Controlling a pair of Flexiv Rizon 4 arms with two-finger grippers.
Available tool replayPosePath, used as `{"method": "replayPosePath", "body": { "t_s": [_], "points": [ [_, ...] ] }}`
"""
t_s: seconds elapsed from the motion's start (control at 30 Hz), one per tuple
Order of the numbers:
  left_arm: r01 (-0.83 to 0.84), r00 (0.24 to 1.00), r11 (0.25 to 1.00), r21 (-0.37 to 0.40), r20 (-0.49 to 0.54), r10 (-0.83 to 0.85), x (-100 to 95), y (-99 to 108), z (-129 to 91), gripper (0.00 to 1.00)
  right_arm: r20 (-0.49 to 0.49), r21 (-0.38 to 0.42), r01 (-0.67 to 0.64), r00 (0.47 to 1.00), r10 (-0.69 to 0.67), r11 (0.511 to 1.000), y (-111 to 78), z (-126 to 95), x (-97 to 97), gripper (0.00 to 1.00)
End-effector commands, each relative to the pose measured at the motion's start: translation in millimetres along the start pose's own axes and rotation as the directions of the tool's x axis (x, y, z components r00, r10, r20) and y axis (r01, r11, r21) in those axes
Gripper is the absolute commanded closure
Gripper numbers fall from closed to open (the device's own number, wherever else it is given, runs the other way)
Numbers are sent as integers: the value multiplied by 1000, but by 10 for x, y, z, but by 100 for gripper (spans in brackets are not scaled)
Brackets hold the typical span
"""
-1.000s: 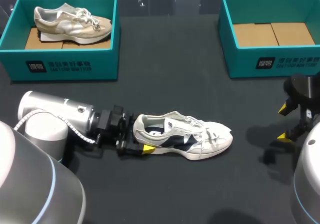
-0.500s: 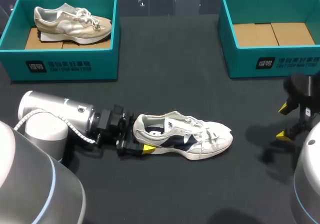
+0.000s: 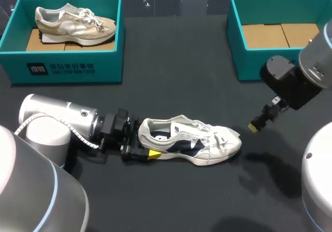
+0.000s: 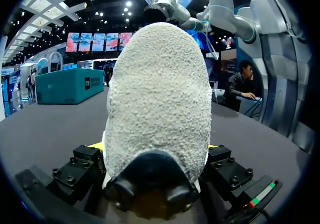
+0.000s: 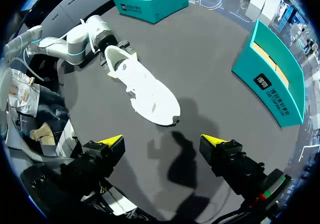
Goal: Take the shoe out of the shoebox, open the shoe tongue, remove and reinsert the insole, then place the shoe into the shoebox
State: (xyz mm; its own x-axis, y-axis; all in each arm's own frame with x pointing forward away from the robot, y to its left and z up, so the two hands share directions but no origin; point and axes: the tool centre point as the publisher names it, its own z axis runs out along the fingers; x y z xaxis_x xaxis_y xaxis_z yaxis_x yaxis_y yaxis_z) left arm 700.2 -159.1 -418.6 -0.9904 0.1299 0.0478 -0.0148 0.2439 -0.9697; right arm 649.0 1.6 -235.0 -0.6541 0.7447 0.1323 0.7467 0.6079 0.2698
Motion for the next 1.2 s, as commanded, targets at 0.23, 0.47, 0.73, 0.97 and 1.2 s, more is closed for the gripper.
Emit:
{"method": "replayPosePath", "body": {
  "t_s": [0.23,0.47,0.73,0.97,1.2],
  "points": [
    [0,1000,1000,0,1,0,-21,15,36,100,173,180,-241,962,211,954,468,-43,434,0],
    [0,1000,1000,0,1,0,-21,15,36,100,173,180,-241,962,211,954,468,-43,434,0],
    [0,1000,1000,0,1,0,-21,15,36,100,295,215,-374,905,305,902,651,42,671,0],
    [0,1000,1000,0,1,0,-21,15,36,100,412,249,-454,849,331,855,933,344,1121,0],
    [0,1000,1000,0,1,0,-21,15,36,100,448,213,-547,791,417,809,1013,502,1371,0]
  ]
}}
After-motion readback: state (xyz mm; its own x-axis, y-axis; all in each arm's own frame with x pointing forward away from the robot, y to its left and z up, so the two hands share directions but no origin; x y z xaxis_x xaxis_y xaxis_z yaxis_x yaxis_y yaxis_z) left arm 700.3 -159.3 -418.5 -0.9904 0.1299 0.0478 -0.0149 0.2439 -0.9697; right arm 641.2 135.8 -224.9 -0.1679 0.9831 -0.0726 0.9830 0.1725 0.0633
